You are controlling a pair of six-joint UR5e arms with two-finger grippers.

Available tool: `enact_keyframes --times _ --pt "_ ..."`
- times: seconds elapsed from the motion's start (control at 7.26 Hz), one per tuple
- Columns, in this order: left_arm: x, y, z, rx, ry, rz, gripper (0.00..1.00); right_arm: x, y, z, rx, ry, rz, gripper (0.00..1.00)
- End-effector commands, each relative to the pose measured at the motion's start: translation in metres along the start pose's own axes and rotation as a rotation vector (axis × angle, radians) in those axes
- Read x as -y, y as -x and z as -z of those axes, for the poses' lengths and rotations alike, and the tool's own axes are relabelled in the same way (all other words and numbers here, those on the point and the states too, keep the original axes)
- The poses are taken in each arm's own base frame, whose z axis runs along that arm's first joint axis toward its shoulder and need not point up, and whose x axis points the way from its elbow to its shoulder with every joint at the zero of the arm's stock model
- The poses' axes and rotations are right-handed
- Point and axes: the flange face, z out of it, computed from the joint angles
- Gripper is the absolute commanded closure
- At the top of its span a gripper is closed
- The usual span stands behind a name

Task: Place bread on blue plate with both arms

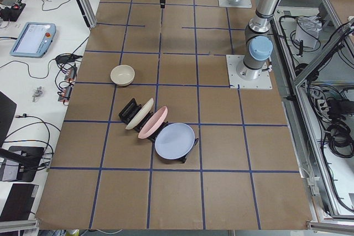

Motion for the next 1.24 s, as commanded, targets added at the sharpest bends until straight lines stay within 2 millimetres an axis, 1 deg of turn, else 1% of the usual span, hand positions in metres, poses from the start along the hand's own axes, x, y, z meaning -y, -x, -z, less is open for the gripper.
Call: enact_keyframes --times 0.0,0.14,0.28,0.41,0.55,0.69,0.83,0.96,1.1 --pt "0.0 0.0 -0.002 0.001 0.004 0.0 0.0 -0.005 -0.011 -0.012 0.0 0.027 0.191 0.0" --pt "0.001 0.002 -0.002 0.0 0.001 -0.002 0.0 -0.013 -0.026 -0.024 0.004 0.042 0.306 0.0" --pt "0.001 0.004 -0.002 0.001 0.003 0.001 0.0 -0.026 -0.06 -0.037 0.024 0.056 0.385 0.0" --pt "0.009 0.038 -0.009 0.042 0.026 0.043 0.0 -0.045 -0.097 -0.052 0.038 0.053 0.447 0.0" --pt "0.018 0.101 -0.011 0.051 0.059 0.096 0.0 -0.065 -0.141 -0.078 0.037 0.037 0.53 0.0" --pt "0.017 0.153 -0.014 0.078 0.117 -0.041 0.0 -0.086 -0.19 -0.11 0.024 0.008 0.647 0.0" --pt "0.015 0.194 -0.012 0.069 0.138 -0.052 0.0 -0.108 -0.222 -0.148 -0.024 -0.016 0.755 0.0" --pt "0.005 0.244 -0.003 0.056 0.137 -0.081 0.0 -0.114 -0.229 -0.177 -0.099 -0.041 0.842 0.0" --pt "-0.001 0.303 -0.003 0.042 0.144 -0.078 0.0 -0.108 -0.235 -0.202 -0.105 -0.05 0.85 0.0"
